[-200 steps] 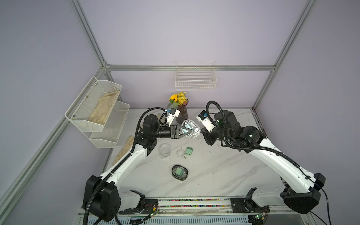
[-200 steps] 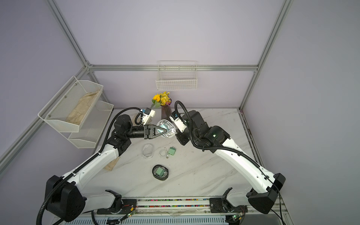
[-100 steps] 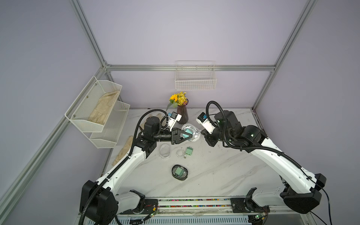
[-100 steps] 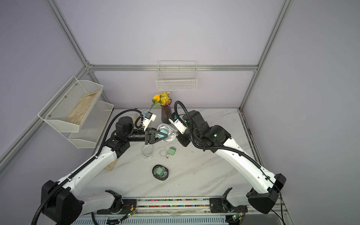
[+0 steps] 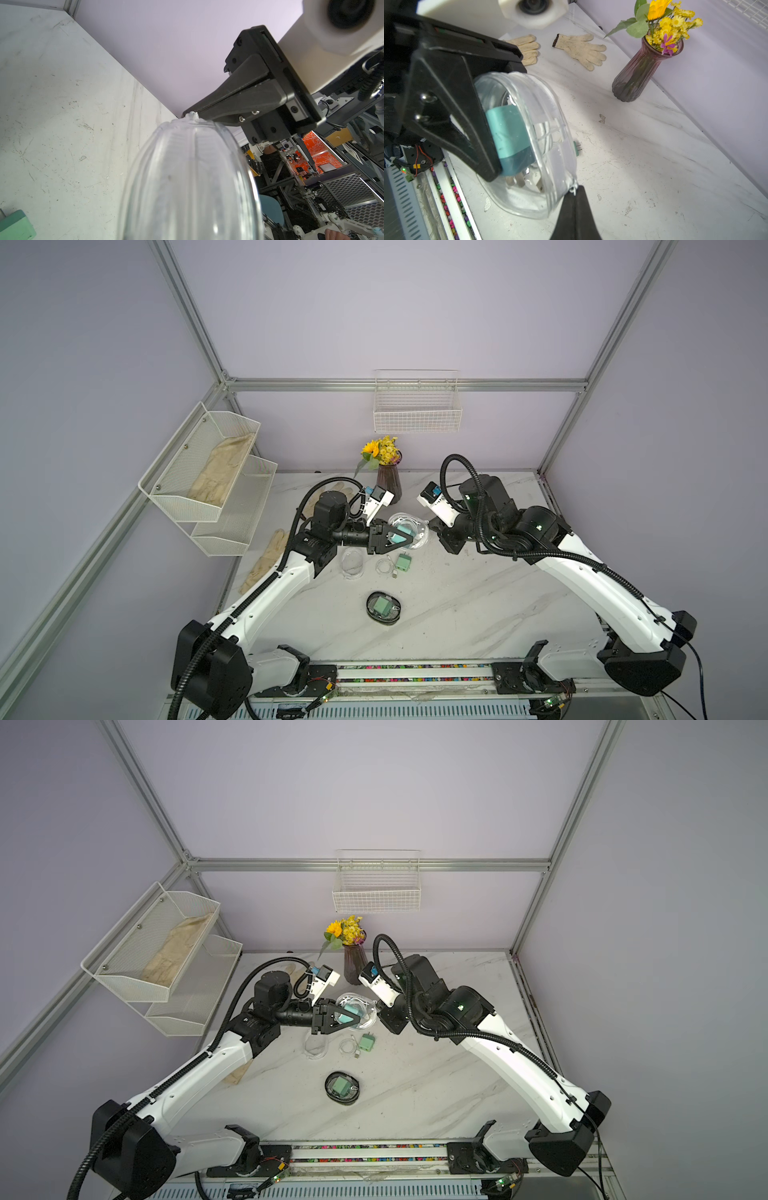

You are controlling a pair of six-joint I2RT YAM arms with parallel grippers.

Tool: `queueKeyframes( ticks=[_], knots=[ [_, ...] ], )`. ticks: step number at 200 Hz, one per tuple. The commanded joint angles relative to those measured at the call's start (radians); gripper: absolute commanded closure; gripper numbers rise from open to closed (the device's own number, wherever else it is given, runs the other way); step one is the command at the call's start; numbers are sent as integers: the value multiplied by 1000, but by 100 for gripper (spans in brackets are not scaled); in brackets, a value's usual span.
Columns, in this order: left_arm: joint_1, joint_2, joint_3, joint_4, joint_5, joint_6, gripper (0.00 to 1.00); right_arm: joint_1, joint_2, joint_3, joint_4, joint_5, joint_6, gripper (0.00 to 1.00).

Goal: Pack away charging kits
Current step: Zip the zipper on the storage bag.

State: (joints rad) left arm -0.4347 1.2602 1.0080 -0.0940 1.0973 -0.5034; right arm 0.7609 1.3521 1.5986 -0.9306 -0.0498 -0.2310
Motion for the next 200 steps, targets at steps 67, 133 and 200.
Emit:
queueKeyframes(
  ticks=[67,133,200],
  knots=[
    [-89,101,150,-438,56,260,100,65,-7,83,69,98,-27,100],
    [-131,132,146,-469,28,286,100,99,-16,67,141,41,-24,100],
    [-114,108,119,-295,28,136,100,98,-34,36,74,221,64,71]
  ],
)
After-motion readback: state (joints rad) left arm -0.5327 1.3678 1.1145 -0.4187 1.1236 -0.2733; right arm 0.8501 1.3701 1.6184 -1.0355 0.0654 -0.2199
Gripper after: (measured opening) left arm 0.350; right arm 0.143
